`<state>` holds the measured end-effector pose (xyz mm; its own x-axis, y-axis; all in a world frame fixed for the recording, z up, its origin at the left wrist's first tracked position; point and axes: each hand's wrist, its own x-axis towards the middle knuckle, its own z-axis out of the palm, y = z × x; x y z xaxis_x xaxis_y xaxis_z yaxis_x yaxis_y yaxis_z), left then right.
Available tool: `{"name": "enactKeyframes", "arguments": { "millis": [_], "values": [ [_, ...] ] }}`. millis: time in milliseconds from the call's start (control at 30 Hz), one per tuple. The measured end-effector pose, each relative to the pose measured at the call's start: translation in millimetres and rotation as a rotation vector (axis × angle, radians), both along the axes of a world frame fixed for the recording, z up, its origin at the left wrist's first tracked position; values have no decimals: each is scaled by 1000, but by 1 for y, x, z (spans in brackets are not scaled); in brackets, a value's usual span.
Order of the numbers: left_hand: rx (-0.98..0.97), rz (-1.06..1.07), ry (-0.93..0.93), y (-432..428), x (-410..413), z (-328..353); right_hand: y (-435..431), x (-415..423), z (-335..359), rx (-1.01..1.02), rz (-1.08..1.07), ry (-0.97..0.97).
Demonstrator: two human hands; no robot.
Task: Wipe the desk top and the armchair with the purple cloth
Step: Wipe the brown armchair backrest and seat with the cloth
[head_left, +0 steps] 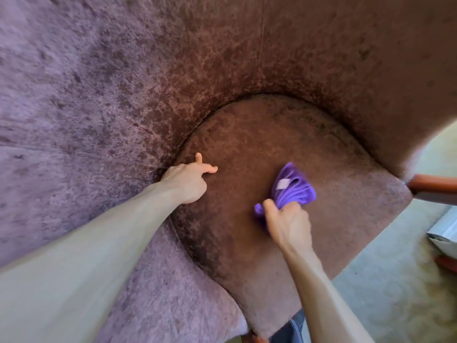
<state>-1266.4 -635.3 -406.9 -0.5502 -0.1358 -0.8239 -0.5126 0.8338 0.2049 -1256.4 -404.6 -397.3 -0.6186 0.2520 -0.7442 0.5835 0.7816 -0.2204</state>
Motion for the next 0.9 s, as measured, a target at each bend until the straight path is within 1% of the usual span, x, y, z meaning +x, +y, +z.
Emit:
{"name": "enactKeyframes", "arguments": {
  "millis": [67,100,133,233,267,333,400,500,633,700,733,767,833,867,900],
  "values": [
    [-6,-13,-2,0,1,0,-3,17,5,-64,140,-87],
    [-8,-20,-5,0,1,1,0,20,8,-81,159,-83],
    [-10,-28,-10,1,1,1,5,19,11,-88,124,-43],
    [-15,-47,-14,2,2,3,17,-8,16,-35,-170,194],
    [-19,-50,-12,2,2,3,21,-22,13,-7,-244,243],
    [-32,-59,-5,3,1,4,21,-47,5,5,-287,244],
    [-44,-65,-1,4,1,4,11,-56,-3,-2,-247,204],
    [-40,-70,-3,5,2,6,-11,-31,-7,-32,-144,124],
    [-47,-62,2,5,1,7,-35,31,1,-118,230,-72],
    [-43,-46,17,5,1,9,-38,42,4,-158,390,-142],
    [-41,-27,35,6,1,10,-39,37,7,-170,422,-141],
    [-43,13,63,6,-1,13,-39,29,9,-183,397,-99],
    [-57,150,121,4,-7,16,-46,7,10,-198,239,38],
    [-62,218,143,2,-10,17,-52,-1,8,-191,214,91],
    [-60,277,159,-1,-14,18,-60,-4,5,-183,284,116]
  ]
}}
